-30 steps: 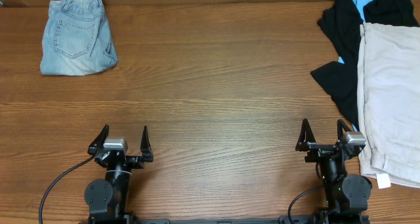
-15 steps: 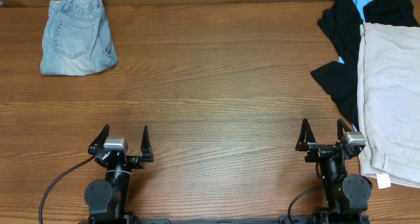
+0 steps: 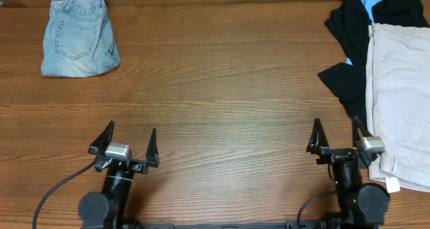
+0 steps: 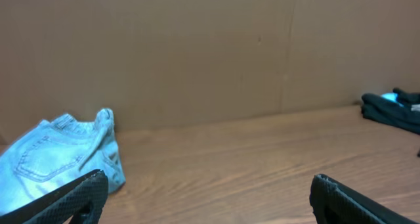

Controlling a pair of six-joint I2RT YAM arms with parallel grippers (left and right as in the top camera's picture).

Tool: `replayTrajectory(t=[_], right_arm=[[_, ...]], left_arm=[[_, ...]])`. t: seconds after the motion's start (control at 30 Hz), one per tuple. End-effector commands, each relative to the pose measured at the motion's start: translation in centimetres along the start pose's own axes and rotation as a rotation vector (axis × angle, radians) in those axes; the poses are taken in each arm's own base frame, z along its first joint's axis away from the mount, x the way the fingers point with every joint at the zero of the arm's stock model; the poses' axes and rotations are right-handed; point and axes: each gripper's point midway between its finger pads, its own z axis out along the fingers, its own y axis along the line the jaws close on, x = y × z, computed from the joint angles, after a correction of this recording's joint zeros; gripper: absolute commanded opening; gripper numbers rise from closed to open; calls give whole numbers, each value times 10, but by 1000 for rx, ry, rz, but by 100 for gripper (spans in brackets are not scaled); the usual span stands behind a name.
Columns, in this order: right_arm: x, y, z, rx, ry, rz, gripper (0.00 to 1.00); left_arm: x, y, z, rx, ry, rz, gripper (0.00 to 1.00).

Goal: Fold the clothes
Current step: 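Reach the right gripper to the beige shorts on the right pile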

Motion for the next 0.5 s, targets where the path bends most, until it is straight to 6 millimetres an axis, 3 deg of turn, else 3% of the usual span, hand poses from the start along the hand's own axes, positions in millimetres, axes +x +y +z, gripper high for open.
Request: replayTrajectory(t=[0.0, 0.23, 0.47], right_arm=[[-49, 12, -8, -24, -92, -58, 100], [-89, 19, -11, -13, -46, -53, 100], [-113, 22, 9, 8, 85, -39, 100]], left_arm=[[-40, -6, -6, 22, -26, 80, 100], [-82, -1, 16, 31, 63, 61, 100], [-97, 1, 55, 101, 278, 18, 100]])
